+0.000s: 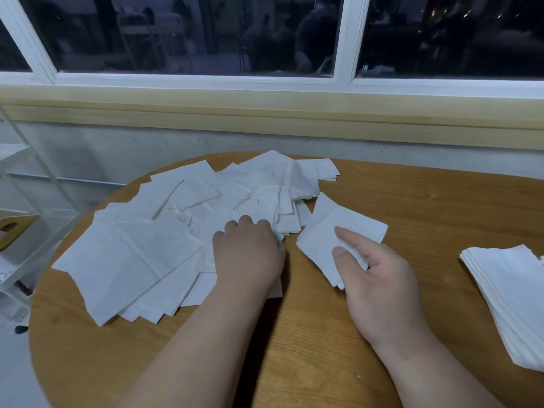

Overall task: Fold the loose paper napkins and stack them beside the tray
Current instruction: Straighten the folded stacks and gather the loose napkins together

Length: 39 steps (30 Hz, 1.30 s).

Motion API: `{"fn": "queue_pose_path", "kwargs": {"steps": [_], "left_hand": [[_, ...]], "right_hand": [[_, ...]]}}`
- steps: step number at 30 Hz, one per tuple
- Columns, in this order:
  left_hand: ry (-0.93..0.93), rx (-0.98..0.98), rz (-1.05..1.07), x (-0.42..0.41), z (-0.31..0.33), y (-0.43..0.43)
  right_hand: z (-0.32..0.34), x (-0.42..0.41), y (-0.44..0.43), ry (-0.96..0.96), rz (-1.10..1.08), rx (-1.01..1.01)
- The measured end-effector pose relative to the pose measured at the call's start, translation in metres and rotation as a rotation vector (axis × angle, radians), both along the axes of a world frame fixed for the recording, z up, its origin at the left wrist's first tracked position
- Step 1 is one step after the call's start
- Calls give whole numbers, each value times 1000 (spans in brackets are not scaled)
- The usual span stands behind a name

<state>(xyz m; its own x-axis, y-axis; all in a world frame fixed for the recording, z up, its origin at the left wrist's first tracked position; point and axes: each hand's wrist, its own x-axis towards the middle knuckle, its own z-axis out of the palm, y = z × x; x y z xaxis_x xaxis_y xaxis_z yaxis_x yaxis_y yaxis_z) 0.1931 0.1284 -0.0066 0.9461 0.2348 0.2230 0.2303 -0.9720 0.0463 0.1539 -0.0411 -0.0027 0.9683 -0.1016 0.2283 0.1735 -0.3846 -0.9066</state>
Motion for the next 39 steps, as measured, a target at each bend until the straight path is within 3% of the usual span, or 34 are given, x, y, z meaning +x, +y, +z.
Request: {"fn": "queue_pose_path", "kwargs": {"steps": [6,8,13,15,22,24,30,33,37,39], "left_hand": [[-12,-21,-24,-1,-3,7],[-58,-169,-7,-5,3,12],[-372,-766,44,-38,29,15],[-477,-882,-11,-61,39,2],[-466,-1040,-124,-96,26,-30],[-457,-1078,-141,-98,24,-34],[-438,-982,-296,-96,17,-33],[-387,-1049,-363,-96,20,-25],[-432,-1094,-221,-90,22,-9],[-324,-1202,-113,-88,21,-3]], "right_hand": [[0,2,-1,3,17,-26],[0,1,0,7,21,-29],[2,-3,2,13,58,-16],[3,-6,5,14,115,3],[11,-25,19,-23,537,326],[14,-29,23,-37,570,363],[12,-26,23,-30,463,409],[14,-20,19,42,307,490],[19,-14,10,121,193,537],[21,-14,9,149,211,546]]}}
